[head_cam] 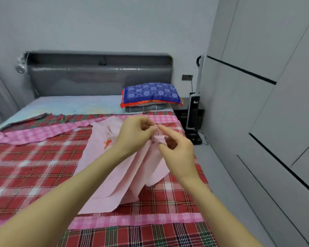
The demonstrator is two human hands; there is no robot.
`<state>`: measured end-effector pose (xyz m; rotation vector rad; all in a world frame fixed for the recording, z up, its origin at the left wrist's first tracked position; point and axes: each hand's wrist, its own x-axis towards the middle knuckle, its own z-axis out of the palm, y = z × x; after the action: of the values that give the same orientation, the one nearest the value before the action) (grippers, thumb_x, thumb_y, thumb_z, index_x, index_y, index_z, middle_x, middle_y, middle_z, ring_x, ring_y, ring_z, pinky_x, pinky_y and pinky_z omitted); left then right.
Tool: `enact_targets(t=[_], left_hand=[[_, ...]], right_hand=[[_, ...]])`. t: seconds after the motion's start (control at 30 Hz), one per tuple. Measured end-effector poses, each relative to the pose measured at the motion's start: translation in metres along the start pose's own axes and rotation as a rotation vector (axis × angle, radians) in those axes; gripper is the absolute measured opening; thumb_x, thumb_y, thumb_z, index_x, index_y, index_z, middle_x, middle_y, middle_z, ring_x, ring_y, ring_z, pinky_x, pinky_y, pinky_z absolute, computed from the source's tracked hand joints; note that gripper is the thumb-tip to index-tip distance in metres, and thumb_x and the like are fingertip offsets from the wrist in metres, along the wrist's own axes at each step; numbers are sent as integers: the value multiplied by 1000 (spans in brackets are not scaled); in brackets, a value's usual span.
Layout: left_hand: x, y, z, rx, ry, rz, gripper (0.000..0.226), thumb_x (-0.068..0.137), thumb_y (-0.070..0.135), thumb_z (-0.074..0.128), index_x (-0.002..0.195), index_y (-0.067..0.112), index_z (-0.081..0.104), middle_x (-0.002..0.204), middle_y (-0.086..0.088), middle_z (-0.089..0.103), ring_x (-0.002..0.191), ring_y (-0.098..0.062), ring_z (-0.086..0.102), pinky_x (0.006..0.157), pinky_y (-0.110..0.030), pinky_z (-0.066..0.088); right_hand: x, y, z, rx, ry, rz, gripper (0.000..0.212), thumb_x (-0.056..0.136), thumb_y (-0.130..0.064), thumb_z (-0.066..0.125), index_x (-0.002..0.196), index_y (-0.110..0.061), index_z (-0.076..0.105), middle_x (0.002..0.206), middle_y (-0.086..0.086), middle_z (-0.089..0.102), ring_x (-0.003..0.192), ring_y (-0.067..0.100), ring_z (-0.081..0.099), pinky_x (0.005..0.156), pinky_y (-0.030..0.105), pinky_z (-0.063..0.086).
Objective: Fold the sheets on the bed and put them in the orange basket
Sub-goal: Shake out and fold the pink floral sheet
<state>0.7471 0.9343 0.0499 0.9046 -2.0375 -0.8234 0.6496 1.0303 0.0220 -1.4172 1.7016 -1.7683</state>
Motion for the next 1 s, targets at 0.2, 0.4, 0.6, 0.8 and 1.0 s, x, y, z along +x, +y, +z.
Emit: enact_targets(t=[0.2, 0.4, 0.6, 0.8, 1.0], left_hand=[[-64, 13, -71, -50, -28, -62, 9, 81, 3, 65, 75, 7, 70, 66, -9, 71, 61, -17, 68, 67, -38, 59], [-109, -21, -106, -4, 132, -162, 12, 84, 9, 64, 73, 14, 68, 66, -4, 70, 63, -17, 67, 69, -40, 57], [-139, -34, -104, -120, 147, -277, 13, 84, 12, 65, 73, 19, 68, 66, -2, 71, 67, -17, 69, 75, -44, 57], [-153, -33, -107, -211, 214, -354, 8, 83, 17, 70, 74, 17, 70, 69, -3, 72, 71, -18, 70, 74, -43, 58], [-148, -26, -102, -171, 126, -366, 13, 83, 4, 62, 81, 14, 71, 71, -4, 73, 68, -12, 70, 69, -24, 57]], right_hand=[[-42, -48, 28, 348, -198, 276, 27, 77, 14, 50, 88, 2, 72, 87, 18, 70, 71, 17, 56, 52, 22, 43], [-70, -52, 65, 429, -208, 387, 17, 81, 9, 57, 91, 6, 70, 85, 16, 66, 71, 16, 58, 56, 20, 49], [-92, -51, 95, 339, -203, 300, 13, 82, 2, 62, 93, 5, 67, 84, 23, 65, 80, 26, 64, 76, 31, 56], [-94, -50, 97, 347, -359, 203, 21, 86, 0, 63, 103, -6, 72, 99, 18, 68, 88, 25, 69, 80, 33, 57], [-82, -49, 94, 215, -288, 193, 9, 83, -22, 72, 85, -13, 74, 76, 4, 71, 66, 8, 61, 62, 21, 50]])
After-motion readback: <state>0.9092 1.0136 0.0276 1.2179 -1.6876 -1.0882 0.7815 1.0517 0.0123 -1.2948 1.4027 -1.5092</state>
